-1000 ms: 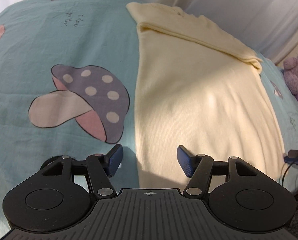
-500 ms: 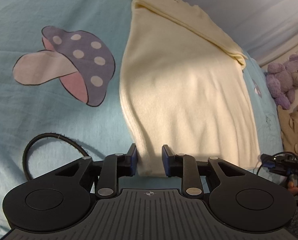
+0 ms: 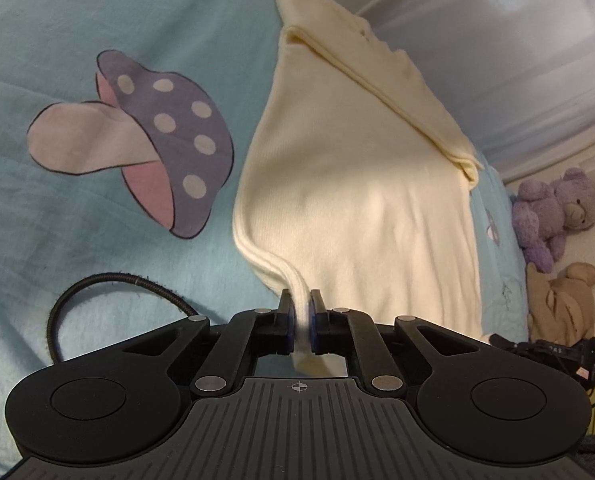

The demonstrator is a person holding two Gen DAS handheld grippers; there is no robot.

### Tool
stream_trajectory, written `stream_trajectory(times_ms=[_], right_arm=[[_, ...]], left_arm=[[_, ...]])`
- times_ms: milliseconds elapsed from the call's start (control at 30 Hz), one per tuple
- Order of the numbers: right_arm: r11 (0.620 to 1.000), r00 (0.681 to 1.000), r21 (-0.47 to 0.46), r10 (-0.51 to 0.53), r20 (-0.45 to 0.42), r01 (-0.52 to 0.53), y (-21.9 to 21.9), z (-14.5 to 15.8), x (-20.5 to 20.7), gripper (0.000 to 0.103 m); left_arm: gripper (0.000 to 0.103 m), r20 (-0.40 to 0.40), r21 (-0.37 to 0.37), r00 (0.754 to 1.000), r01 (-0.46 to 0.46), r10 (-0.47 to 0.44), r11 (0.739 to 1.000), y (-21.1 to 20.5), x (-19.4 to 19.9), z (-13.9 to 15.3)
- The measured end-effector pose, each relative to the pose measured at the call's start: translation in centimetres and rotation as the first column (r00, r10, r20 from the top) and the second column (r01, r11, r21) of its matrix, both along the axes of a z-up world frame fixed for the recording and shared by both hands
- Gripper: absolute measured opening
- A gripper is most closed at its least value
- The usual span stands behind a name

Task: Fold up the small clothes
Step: 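Grasp the sweater hem with both tools and fold it toward the collar, then open both tools to release the folded hem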

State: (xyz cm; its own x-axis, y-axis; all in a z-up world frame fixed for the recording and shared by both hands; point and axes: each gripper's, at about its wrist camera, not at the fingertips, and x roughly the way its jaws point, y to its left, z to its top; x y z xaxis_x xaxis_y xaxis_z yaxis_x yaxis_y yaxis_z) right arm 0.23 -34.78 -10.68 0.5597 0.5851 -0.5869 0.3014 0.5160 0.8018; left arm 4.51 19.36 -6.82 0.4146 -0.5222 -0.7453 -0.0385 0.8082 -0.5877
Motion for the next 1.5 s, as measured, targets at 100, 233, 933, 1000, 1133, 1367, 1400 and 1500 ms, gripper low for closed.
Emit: stream_trajectory(times_ms=[100,233,933,1000,1133,1367,1400,1500], right_arm=[[1.0,0.999,-0.007,-0.006,0.052,0.006,0.2,1.1,2.2,0.006],[0.998,0.992,-0.049,-0.027,0.12,0.033,0.1,2.5,5.5,0.006],[0.871,0.976,-0.488,0.067,0.207,0.044,0.3,2.6,13.8,0.037],[0.874,0.976,-0.485,0.087,0.2,0.021,1.1,1.9,14.1,0.037],[0.855,0.969,-0.518,0.132,0.209,-0.005,2.7,1.9,14.4,0.027],[0.779,0.934,-0.626,0.234,0.27,-0.014,5.2,3.8,13.8,0.008],[0.774,0.931,-0.633,0.249,0.266,-0.026,5.5,3.8,13.9,0.008],[0.746,0.943,-0.665,0.247,0.225,-0.037,5.8,3.2,14.4,0.011]], left_arm=[[0.009,0.078,-0.043,0.996,-0.035,0.038,0.998,0.4,1.1,1.8],[0.009,0.172,-0.057,0.98,-0.09,0.099,0.994,0.4,3.5,3.5],[0.043,0.356,0.361,0.934,-0.112,-0.025,0.926,-4.6,13.6,0.5],[0.043,0.336,0.398,0.94,-0.085,-0.06,0.913,-5.1,14.0,-0.1],[0.041,0.302,0.413,0.951,-0.06,-0.074,0.909,-5.4,14.7,-1.0],[0.011,0.353,0.479,0.926,-0.059,-0.131,0.876,-6.8,13.7,-0.3],[0.011,0.363,0.469,0.919,-0.037,-0.154,0.882,-7.0,13.5,-0.2],[0.014,0.34,0.465,0.918,0.024,-0.203,0.885,-7.7,13.8,-0.6]])
